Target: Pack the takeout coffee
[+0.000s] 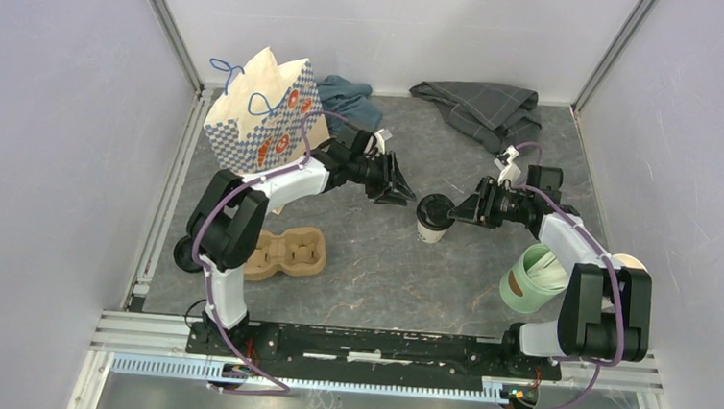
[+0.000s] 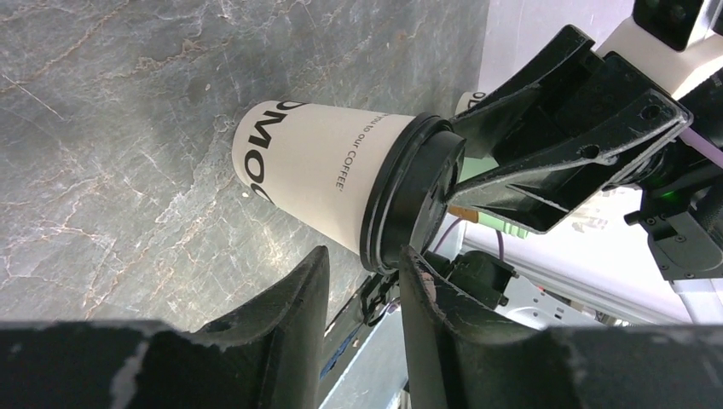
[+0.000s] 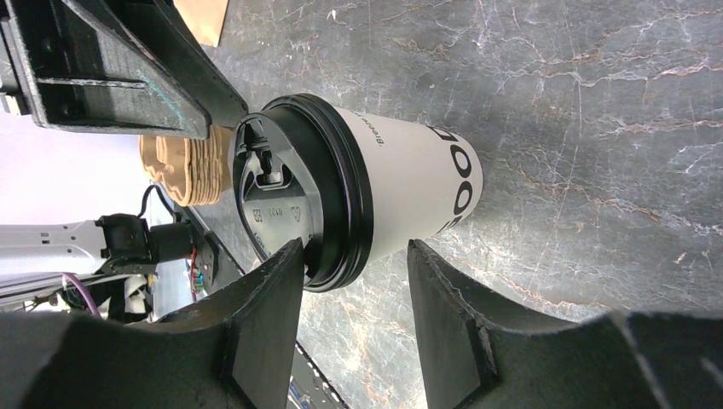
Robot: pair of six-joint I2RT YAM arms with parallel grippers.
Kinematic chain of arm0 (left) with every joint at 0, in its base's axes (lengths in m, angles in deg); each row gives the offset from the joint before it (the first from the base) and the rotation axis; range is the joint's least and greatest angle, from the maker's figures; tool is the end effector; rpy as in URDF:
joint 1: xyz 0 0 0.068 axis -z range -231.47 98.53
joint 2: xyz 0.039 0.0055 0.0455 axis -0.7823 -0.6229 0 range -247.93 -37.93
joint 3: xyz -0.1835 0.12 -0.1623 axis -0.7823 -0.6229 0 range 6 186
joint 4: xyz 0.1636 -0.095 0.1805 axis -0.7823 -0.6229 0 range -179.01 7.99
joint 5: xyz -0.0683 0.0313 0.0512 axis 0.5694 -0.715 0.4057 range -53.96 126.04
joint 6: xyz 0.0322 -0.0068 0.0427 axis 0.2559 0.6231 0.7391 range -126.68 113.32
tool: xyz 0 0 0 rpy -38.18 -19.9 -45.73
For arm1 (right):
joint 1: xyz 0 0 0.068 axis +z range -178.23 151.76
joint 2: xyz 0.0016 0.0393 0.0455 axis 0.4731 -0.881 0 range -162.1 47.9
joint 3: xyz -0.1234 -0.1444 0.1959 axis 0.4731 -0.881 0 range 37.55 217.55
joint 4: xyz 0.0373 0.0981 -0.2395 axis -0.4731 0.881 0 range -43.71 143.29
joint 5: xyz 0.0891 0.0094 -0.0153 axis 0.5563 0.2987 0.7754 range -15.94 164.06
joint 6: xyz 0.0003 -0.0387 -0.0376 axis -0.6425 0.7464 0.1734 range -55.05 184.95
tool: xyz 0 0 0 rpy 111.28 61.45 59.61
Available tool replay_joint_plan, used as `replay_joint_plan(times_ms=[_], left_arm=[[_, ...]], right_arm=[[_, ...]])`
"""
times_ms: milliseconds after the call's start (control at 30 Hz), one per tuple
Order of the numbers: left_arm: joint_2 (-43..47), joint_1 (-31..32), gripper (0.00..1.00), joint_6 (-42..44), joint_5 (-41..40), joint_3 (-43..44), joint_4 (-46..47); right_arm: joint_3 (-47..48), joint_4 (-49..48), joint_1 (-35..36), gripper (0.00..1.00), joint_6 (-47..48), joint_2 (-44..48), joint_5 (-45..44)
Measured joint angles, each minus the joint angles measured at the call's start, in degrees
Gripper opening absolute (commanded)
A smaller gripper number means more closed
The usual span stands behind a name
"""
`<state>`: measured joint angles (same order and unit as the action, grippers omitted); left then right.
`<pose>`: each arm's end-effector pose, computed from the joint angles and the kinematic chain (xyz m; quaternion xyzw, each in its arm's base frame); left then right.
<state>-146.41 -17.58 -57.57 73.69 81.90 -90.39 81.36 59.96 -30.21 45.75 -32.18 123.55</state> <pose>0.3361 -0.2519 0.2155 0.0052 0.8715 -0.4816 0.0921 0.2708 0.0177 0.2027 0.0158 0.8651 0.4354 0.2487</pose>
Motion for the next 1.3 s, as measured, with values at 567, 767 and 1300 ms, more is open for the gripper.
replay_joint_plan(times_ms=[567, 767, 1300], left_arm=[[-4.4, 1.1, 0.45, -0.1, -0.1, 0.3, 0.8], [-3.6, 1.1, 0.46, 0.0, -2.6, 0.3, -0.1], [-1.3, 1.6, 0.49, -0.7, -4.0, 0.3, 2.7]], right_arm=[[0.1, 0.0, 0.1, 0.54, 0.0, -0.3, 0.2], [0.1, 0.0, 0.1, 0.54, 0.0, -0.3, 0.2], [0.2, -0.1, 0.5, 0.54, 0.0, -0.6, 0.3]])
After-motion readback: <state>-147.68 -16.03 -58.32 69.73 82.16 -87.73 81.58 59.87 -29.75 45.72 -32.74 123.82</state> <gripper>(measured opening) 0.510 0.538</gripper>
